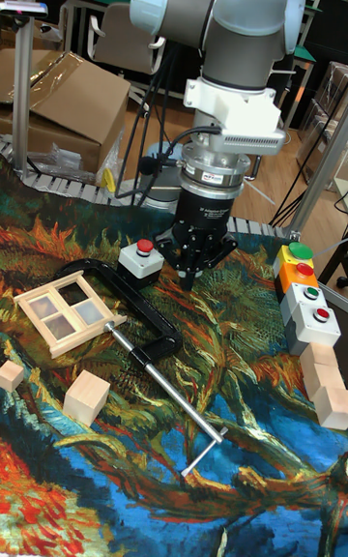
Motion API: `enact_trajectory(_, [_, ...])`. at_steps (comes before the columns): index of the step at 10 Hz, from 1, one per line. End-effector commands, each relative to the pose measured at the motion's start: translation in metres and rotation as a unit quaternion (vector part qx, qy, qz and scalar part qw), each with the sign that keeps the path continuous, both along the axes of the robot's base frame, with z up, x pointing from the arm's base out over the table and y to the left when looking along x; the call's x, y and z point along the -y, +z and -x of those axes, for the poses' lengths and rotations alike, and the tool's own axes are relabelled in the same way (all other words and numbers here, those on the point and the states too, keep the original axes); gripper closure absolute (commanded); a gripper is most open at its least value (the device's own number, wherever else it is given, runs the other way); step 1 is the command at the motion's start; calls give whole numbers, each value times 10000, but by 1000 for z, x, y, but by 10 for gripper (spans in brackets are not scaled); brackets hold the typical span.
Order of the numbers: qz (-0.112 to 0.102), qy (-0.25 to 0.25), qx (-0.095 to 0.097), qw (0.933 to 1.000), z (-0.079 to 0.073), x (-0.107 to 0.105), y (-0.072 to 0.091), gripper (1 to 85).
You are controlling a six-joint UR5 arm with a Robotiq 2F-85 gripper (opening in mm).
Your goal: Close a sliding window
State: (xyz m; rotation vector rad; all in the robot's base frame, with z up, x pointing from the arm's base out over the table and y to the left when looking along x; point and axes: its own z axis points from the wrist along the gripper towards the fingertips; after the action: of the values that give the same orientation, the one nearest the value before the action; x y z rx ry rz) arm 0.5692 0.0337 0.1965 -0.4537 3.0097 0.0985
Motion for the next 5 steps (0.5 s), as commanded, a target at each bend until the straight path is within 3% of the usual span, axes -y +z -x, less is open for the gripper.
enact_trajectory(1, [-158, 414, 295, 9986, -13, -10, 4, 843])
enact_trajectory(2, [-133, 428, 156, 9989, -7, -8, -1, 843])
enact_trajectory(5, [-65, 590, 144, 9981, -1, 16, -29, 843])
